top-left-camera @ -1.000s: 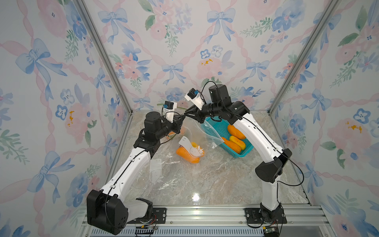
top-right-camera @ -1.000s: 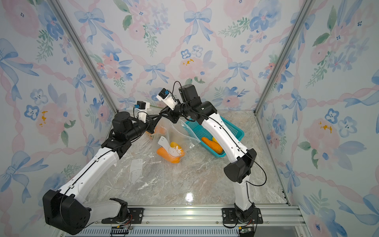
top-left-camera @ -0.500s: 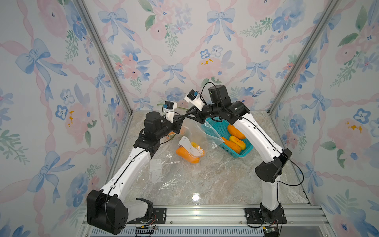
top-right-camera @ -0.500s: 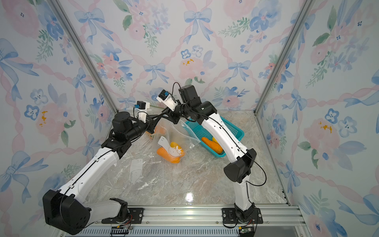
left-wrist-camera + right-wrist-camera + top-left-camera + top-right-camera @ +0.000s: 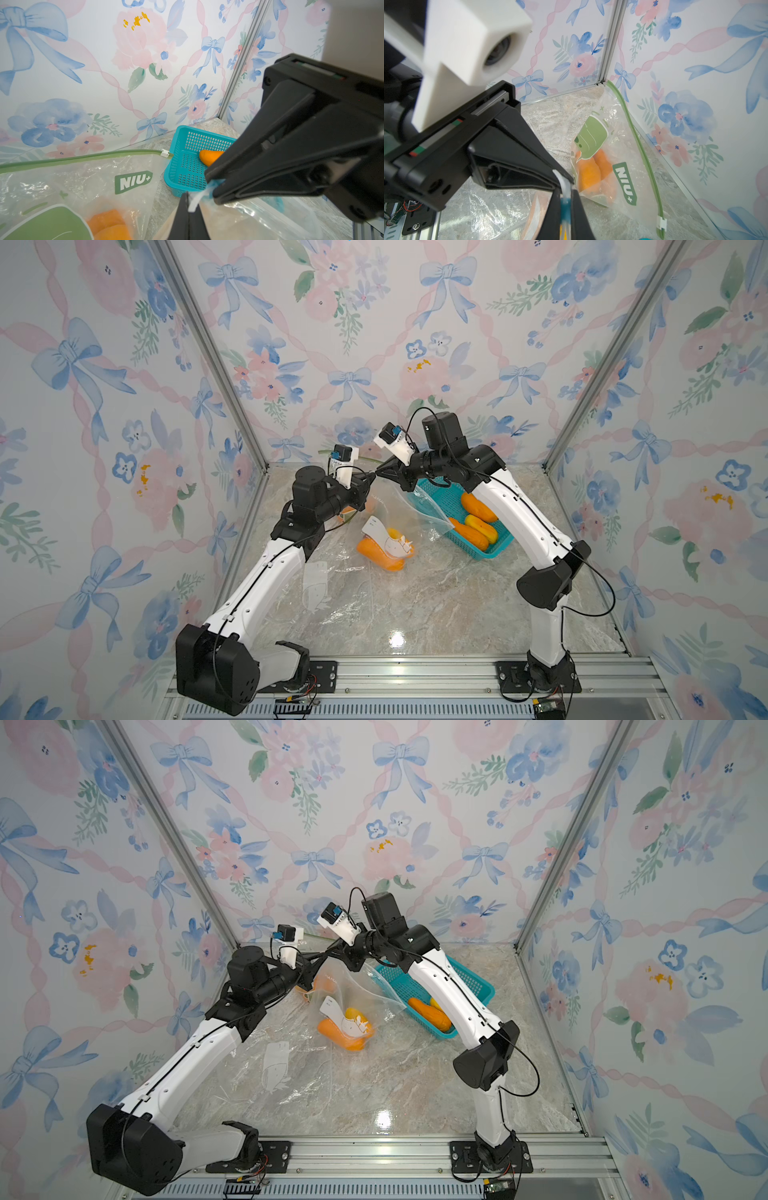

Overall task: Place the mango in a zip-top bag and seal the zipper
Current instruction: Zip the zipper on the zipper food storage bag.

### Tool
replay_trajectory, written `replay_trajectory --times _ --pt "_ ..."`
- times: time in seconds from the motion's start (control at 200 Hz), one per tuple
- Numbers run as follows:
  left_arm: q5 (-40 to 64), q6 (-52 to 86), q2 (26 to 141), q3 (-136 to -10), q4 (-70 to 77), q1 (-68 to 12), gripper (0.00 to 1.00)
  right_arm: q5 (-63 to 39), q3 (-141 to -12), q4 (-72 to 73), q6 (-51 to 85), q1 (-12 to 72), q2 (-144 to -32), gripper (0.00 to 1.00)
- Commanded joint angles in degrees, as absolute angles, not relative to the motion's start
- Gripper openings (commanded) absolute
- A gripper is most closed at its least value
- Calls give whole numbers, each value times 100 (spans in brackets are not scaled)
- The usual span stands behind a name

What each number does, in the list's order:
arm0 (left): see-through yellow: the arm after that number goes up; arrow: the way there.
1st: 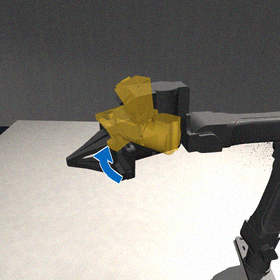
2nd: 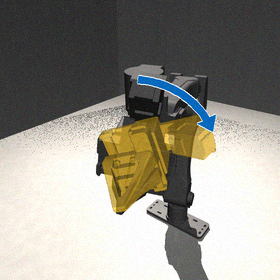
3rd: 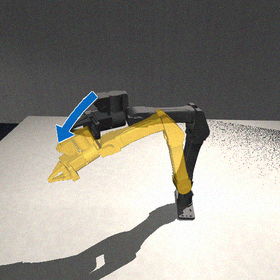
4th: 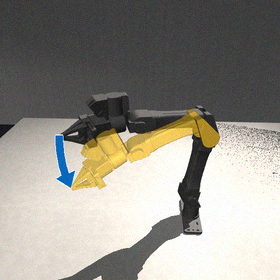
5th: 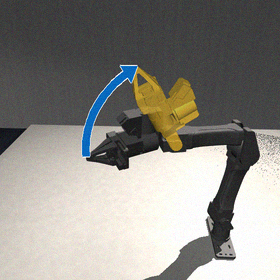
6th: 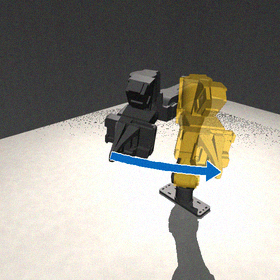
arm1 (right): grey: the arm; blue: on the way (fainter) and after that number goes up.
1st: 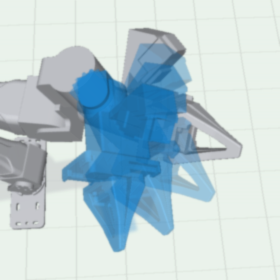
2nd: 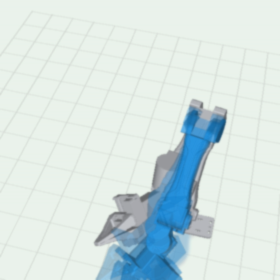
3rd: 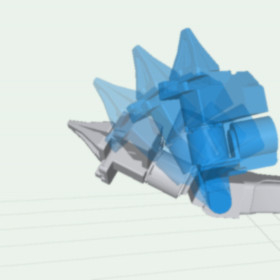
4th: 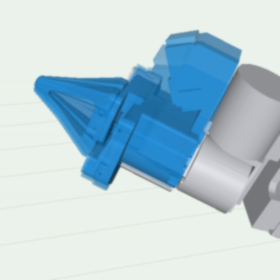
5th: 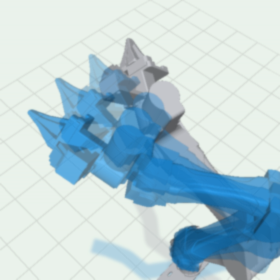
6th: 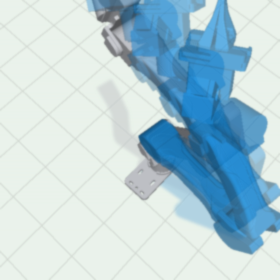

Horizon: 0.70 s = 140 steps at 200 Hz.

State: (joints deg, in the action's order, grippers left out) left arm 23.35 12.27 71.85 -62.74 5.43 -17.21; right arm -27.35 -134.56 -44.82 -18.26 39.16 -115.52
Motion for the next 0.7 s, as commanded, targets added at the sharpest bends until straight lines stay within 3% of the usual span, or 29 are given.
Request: replay_trajectory --times 0.0,0.695 --pt "2284 1194 7143 -6276 536 -1718 0 -2660 -13622 -4688 -1920 3955 -11598 0" --pt "1794 1299 6971 -6179 538 -1536 0 -2531 -12655 -4685 -2350 3867 -10817 0"
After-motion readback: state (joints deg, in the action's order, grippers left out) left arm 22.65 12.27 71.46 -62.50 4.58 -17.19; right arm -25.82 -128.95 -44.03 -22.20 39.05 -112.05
